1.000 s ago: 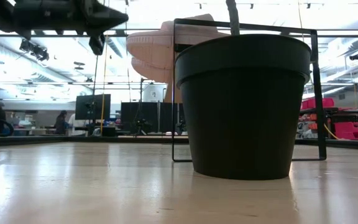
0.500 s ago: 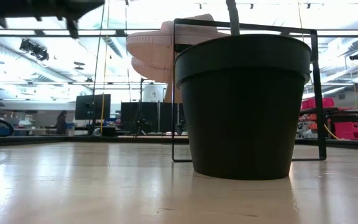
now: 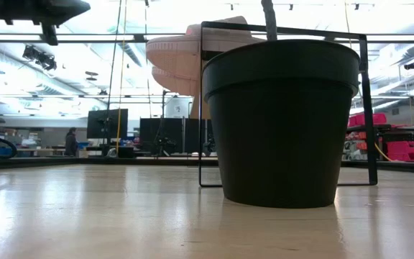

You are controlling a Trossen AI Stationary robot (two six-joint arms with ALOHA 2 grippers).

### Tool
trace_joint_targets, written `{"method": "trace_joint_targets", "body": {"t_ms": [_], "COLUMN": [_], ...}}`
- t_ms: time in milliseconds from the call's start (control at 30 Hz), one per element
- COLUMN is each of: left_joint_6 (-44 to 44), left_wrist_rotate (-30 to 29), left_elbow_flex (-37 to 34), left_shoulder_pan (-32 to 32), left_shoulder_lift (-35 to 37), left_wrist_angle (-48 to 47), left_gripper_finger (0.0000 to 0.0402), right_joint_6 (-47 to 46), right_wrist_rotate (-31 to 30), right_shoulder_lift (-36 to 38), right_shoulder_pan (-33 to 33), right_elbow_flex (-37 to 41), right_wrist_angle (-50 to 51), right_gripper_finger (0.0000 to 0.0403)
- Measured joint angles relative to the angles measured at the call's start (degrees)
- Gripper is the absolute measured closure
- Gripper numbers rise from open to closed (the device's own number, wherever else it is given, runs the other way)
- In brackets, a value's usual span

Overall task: Pick and place slides into the shelf
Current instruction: Return to Home Position

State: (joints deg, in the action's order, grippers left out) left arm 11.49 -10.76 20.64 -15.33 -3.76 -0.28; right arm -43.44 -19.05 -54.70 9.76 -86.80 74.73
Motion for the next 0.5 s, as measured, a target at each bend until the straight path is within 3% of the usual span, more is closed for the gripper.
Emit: {"method": "trace_joint_targets", "body": {"t_ms": [133,267,367,500], "left_joint_6": [3.4,7.6,8.8,8.1], "left_wrist_rotate": [-0.2,-0.2,-0.4,-3.4], "left_elbow_flex": [-5.5,-12.9,-17.3,-19.3], "left_shoulder_pan": [0.1,1.0,3.2,7.9], "left_shoulder_lift": [3.7,2.5,1.4,1.1], "left_wrist_angle": [4.2,16.0,23.3,25.8], "left_gripper_finger": [0.0401,0.0401,0.0402,0.0402], "right_joint_6": [0.0,-0.3,-0.5,-1.6], "right_wrist_rotate": [0.1,1.1,1.5,1.7], "right_shoulder_lift": [0.0,0.0,0.0,0.0], "right_shoulder_pan": [0.0,0.0,0.0,0.0], "right_elbow_flex": [0.0,0.0,0.0,0.0], "right_wrist_angle": [0.0,0.0,0.0,0.0], "right_gripper_finger": [0.0326,0.0326,0.0326,0.0326]}}
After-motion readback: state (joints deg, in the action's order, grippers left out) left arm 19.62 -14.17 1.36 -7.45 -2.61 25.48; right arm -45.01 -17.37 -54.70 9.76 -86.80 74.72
